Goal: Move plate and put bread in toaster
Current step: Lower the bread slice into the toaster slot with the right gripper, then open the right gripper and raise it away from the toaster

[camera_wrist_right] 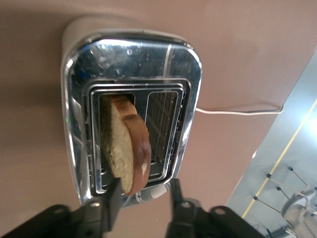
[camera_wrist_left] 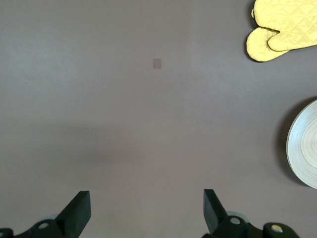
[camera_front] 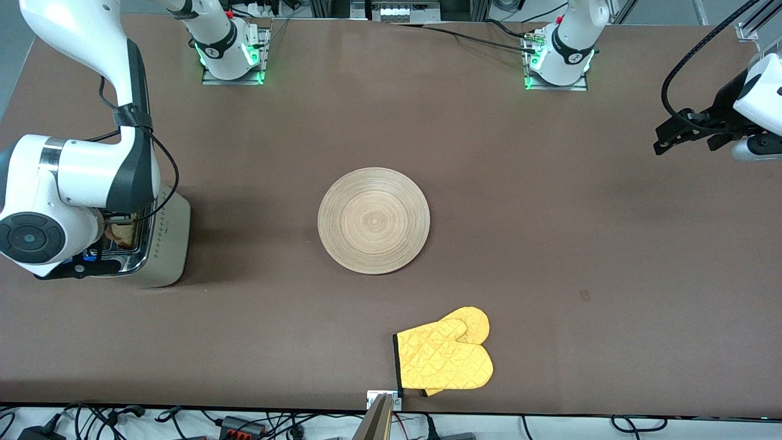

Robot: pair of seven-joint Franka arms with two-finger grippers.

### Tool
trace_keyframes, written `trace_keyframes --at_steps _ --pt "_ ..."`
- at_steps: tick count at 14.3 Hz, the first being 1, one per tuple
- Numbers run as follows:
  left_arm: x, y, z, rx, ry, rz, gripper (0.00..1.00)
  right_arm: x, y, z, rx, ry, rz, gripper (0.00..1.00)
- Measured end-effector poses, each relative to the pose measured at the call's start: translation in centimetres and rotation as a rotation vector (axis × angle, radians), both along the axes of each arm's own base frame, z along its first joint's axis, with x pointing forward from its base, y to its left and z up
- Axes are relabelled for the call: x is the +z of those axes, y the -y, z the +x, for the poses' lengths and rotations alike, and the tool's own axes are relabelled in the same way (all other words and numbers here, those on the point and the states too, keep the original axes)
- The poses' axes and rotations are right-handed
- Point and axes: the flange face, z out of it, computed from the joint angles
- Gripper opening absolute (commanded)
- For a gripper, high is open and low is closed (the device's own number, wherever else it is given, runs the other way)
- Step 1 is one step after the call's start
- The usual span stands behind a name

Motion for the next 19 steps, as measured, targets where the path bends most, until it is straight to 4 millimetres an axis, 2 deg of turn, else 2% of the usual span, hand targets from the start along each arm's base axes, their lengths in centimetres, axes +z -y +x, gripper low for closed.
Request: trace_keyframes --at_steps 2,4,5,7,10,12,16,19 --pt "0.0 0.0 0.0 0.001 0.0 0.0 1.0 4.0 -1.7 -0.2 -0.006 0.085 0.021 1.0" --pt "0.0 0.0 0.0 0.002 0.001 0.0 1.0 8.7 -4.2 -1.3 0.009 0.164 0.102 1.0" --pt "0.0 0.0 0.0 0.002 0.001 0.0 1.0 10.4 -5.2 -1.8 0.015 0.19 0.142 1.0" --pt "0.0 0.0 0.0 0.002 0.001 0.0 1.0 11.9 -6.3 -2.5 0.012 0.215 0.214 1.0" --pt "0.0 0.0 0.0 0.003 0.001 0.0 1.0 12.6 -6.6 -2.4 -0.028 0.243 0.303 1.0" --pt "0.0 -0.1 0.0 0.004 0.001 0.0 1.0 13.2 -5.3 -2.0 -0.099 0.276 0.381 1.0" --pt "0.0 -0.1 0.0 0.004 0.001 0.0 1.0 15.6 0.4 -1.5 -0.164 0.383 0.449 1.0" --pt "0.0 -0.1 0.0 0.005 0.001 0.0 1.0 17.2 2.2 -2.1 -0.149 0.412 0.46 1.0"
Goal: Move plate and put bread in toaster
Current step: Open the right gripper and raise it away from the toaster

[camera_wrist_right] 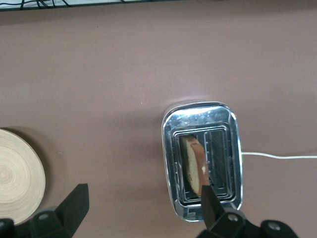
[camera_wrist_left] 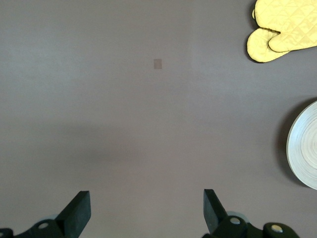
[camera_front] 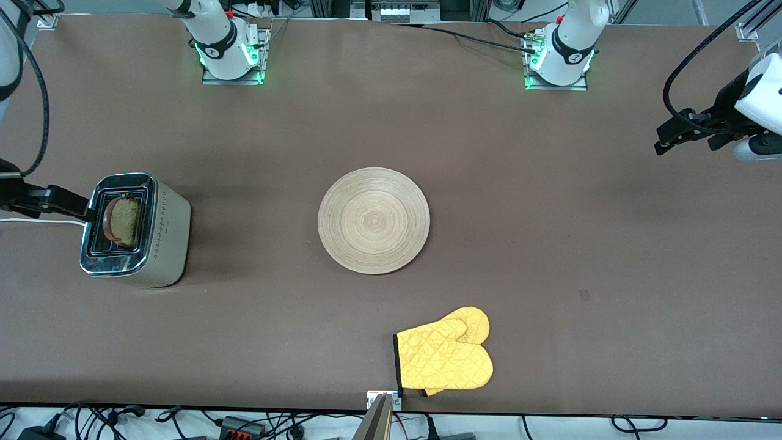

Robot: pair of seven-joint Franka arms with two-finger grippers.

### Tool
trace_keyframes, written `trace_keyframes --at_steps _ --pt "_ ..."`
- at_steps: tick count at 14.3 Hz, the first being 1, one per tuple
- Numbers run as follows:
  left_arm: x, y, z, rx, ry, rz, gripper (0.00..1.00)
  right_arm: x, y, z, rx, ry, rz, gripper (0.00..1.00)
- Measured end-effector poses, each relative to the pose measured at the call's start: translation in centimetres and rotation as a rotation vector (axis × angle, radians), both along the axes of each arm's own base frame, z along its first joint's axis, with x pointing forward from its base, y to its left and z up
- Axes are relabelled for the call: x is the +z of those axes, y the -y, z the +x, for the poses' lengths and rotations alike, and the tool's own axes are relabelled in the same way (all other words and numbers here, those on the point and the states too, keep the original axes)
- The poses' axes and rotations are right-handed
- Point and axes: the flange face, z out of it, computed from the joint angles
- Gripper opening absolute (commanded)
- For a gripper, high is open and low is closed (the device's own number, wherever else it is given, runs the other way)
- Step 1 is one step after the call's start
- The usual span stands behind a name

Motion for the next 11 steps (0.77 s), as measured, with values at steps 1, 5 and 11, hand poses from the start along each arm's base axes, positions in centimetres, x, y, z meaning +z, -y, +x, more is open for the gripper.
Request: trace_keyframes --at_steps 1,5,11 --pt "0.0 0.0 0.0 0.0 0.0 0.0 1.0 0.4 0.5 -0.1 0.003 0.017 0.005 1.0" --pt "0.0 0.0 0.0 0.001 0.0 0.0 1.0 0.3 1.8 -1.1 0.0 0.035 0.017 1.0" --pt "0.0 0.0 0.0 0.001 0.0 0.0 1.0 -1.3 1.3 -4.9 0.018 -0.009 -0.013 1.0"
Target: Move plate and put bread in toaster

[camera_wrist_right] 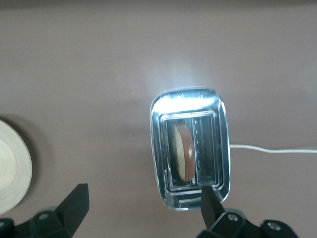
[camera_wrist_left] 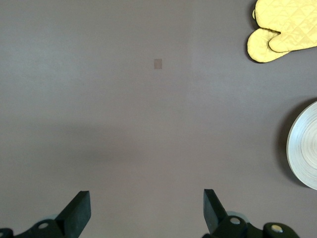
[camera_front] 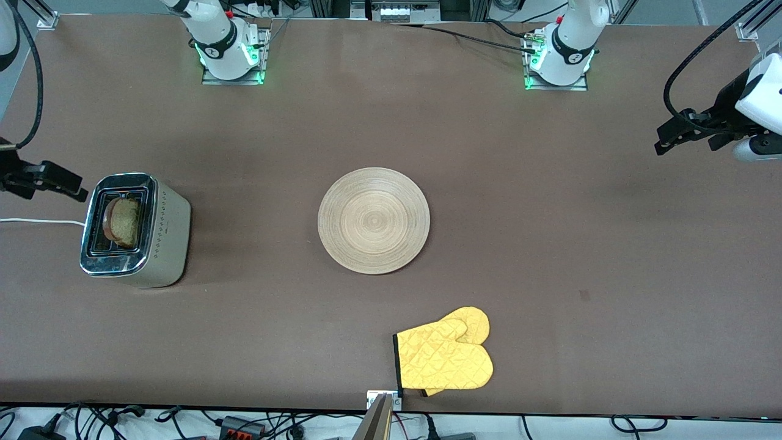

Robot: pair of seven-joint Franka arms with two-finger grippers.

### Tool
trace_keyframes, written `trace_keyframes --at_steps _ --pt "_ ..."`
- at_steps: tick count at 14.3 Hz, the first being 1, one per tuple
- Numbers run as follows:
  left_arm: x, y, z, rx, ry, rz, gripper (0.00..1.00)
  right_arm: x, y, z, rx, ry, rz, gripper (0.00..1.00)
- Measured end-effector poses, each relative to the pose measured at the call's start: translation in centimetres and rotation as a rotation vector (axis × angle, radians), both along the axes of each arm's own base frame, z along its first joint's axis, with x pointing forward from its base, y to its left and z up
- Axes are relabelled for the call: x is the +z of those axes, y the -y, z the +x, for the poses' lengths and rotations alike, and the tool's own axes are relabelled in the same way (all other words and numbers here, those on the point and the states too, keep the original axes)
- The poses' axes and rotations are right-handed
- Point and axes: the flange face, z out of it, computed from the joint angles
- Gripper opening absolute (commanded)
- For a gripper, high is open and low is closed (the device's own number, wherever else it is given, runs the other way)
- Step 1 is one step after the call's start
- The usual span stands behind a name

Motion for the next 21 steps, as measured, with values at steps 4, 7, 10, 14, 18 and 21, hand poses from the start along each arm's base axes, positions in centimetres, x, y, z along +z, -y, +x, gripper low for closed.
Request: trace_keyframes --at_steps 4,7,10,14,18,21 --pt "0.0 0.0 0.0 0.0 0.0 0.0 1.0 -0.5 0.0 -3.5 0.0 -0.035 0.008 1.0" --pt "0.0 0.0 0.0 0.0 0.0 0.0 1.0 0.4 -0.2 -4.6 0.004 -0.023 0.01 1.0" --pt "0.0 0.0 0.0 0.0 0.0 0.0 1.0 0.9 -0.3 -4.9 0.006 -0.016 0.01 1.0" --pt "0.0 0.0 0.0 0.0 0.0 0.0 1.0 0.7 -0.4 -4.9 0.008 -0.02 0.01 1.0" --pt "0.0 0.0 0.0 0.0 0.0 0.0 1.0 0.6 -0.4 -5.0 0.008 -0.027 0.01 1.0" --pt "0.0 0.0 0.0 0.0 0.0 0.0 1.0 0.6 -0.4 -5.0 0.008 -0.031 0.01 1.0"
